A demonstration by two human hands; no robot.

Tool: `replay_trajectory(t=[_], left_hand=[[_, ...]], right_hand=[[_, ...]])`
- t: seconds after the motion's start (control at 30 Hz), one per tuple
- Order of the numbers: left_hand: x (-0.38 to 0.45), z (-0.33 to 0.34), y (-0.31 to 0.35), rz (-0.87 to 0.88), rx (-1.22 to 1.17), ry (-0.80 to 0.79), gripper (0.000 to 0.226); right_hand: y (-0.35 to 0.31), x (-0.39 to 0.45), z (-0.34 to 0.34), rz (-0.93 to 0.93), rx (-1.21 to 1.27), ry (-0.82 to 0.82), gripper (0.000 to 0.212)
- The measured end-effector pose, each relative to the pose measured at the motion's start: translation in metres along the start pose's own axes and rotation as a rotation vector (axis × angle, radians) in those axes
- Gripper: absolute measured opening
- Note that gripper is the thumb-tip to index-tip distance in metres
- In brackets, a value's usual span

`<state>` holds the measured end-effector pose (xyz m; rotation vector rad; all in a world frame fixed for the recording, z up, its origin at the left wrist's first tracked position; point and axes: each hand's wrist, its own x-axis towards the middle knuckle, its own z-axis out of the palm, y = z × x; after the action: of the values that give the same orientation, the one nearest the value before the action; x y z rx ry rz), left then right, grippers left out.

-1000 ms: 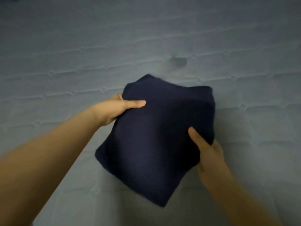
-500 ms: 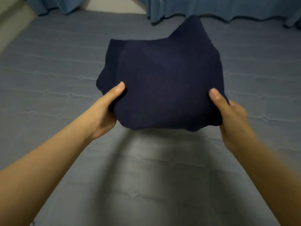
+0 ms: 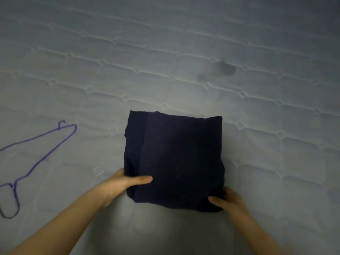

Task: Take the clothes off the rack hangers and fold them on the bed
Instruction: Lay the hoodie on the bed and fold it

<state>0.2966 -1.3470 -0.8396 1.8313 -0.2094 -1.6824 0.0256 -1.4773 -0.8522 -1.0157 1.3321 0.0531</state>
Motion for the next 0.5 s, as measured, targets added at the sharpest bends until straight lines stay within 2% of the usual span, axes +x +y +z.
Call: replay_trajectory(t=[0.1, 0.17, 0.23, 0.33, 0.37, 0.4, 0.5], left_hand=[[0.009, -0.005, 0.019, 0.044, -0.124, 0.031, 0.11], [0.018, -0.003, 0.032, 0.043, -0.183, 0.086, 0.097], [0.024, 0.006, 0.039, 0.05, -0.209, 0.156, 0.077], [0.035, 0.02, 0.041, 0.149, -0.206, 0.306, 0.049], [0.037, 0.025, 0.042, 0.19, -0.203, 0.348, 0.043], [0.04, 0.028, 0.041, 0.222, -0.198, 0.38, 0.041], [0.048, 0.038, 0.042, 0.253, -0.136, 0.43, 0.042]], right_hand=[[-0.019, 0.009, -0.002, -0.074, 0.105, -0.039, 0.107], [-0.037, 0.015, 0.002, -0.054, 0.146, -0.013, 0.116], [-0.053, 0.019, 0.009, -0.031, 0.047, 0.052, 0.099], [-0.058, 0.029, 0.017, -0.132, -0.079, 0.232, 0.044], [-0.056, 0.029, 0.02, -0.184, -0.089, 0.29, 0.032], [-0.05, 0.029, 0.021, -0.22, -0.087, 0.339, 0.028], [-0.034, 0.029, 0.026, -0.219, -0.067, 0.452, 0.037]])
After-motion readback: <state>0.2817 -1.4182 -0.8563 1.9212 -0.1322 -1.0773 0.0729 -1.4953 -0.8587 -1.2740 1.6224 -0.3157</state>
